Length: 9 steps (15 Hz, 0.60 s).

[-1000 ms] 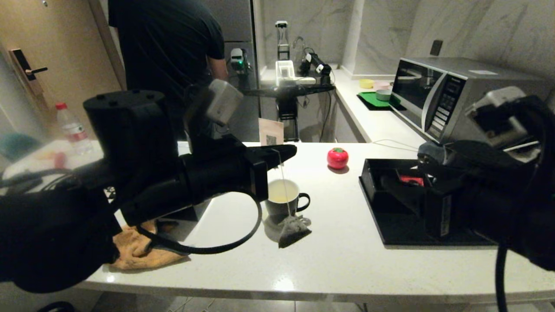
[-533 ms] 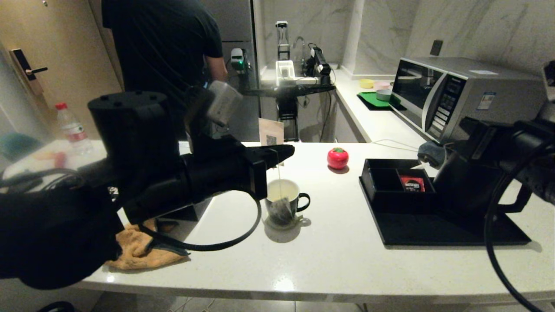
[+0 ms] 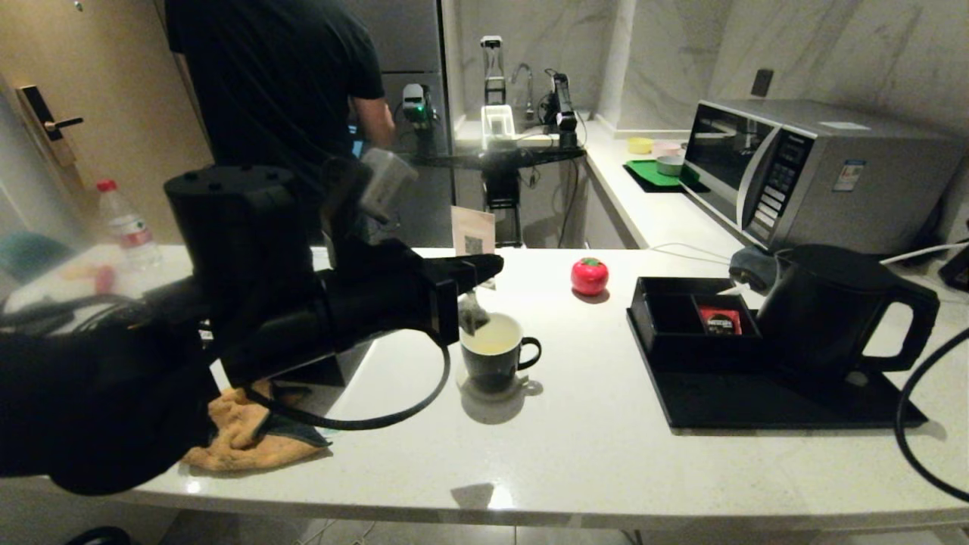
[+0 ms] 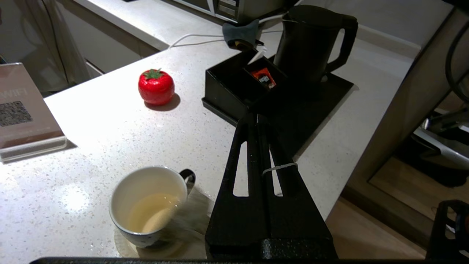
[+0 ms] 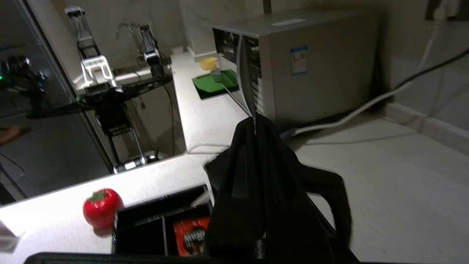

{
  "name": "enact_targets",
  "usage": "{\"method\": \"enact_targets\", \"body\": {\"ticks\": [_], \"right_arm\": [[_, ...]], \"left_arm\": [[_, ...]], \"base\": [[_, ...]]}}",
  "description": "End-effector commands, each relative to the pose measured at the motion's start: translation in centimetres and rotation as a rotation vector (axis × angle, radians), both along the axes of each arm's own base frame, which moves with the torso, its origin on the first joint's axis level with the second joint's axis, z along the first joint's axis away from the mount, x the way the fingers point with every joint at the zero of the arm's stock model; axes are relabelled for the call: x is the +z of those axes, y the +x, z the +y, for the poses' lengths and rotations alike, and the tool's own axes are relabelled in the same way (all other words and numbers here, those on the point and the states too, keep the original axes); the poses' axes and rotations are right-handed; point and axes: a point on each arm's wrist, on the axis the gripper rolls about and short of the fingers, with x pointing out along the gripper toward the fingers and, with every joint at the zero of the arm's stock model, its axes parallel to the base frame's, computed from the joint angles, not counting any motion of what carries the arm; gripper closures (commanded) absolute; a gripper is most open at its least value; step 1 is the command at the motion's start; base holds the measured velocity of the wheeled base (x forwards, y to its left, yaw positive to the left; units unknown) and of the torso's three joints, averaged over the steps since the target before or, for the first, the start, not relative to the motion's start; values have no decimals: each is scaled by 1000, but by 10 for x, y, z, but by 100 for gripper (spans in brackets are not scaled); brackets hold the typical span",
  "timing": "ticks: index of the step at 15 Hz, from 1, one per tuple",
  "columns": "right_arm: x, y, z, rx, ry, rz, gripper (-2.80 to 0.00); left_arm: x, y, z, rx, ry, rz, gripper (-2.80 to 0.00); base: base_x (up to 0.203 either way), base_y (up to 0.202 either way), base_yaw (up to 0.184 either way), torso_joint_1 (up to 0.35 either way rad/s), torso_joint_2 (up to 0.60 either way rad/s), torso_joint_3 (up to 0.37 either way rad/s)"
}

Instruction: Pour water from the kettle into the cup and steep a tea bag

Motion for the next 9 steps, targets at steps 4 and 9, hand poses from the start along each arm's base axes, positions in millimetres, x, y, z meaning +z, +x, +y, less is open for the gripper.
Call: {"method": "enact_targets", "body": {"ticks": [4, 9], "right_arm": [[-20, -72, 5, 138, -53, 39, 0], [-43, -153, 15, 347, -120, 128, 0]], "left_arm": [[-3, 1, -1, -4, 5, 7, 0], [-3, -1, 0, -3, 6, 5, 0]], "base": [[0, 0, 0, 0, 0, 0], [0, 0, 0, 0, 0, 0]]}}
